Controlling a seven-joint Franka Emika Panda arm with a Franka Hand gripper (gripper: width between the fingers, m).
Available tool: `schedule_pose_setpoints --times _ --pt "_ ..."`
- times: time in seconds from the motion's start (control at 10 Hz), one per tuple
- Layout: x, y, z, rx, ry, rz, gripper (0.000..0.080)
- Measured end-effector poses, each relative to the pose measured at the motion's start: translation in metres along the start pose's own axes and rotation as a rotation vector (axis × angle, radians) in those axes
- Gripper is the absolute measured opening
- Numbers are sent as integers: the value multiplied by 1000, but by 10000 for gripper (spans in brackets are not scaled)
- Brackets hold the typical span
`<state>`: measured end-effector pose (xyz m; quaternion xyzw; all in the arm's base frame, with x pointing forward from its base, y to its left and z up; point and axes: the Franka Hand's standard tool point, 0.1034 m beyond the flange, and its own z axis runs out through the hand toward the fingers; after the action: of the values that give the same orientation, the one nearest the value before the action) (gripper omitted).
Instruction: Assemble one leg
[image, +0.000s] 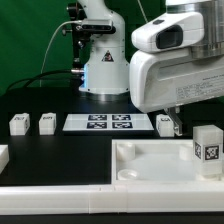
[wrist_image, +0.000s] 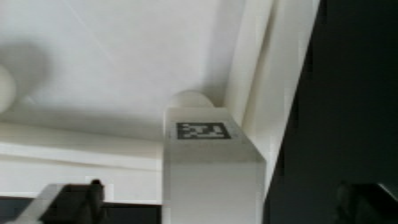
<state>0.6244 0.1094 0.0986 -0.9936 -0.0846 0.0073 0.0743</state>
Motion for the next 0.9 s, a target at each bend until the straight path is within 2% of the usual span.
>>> schedule_pose_setpoints --times 0.2,0.4,0.6,0.9 --pt "-1 5 1 -3 -7 48 649" --pt "-4 12 11 -6 -16 58 649" --pt "-7 11 19 -5 -27 58 649" --pt "-6 3 19 -2 -36 50 649"
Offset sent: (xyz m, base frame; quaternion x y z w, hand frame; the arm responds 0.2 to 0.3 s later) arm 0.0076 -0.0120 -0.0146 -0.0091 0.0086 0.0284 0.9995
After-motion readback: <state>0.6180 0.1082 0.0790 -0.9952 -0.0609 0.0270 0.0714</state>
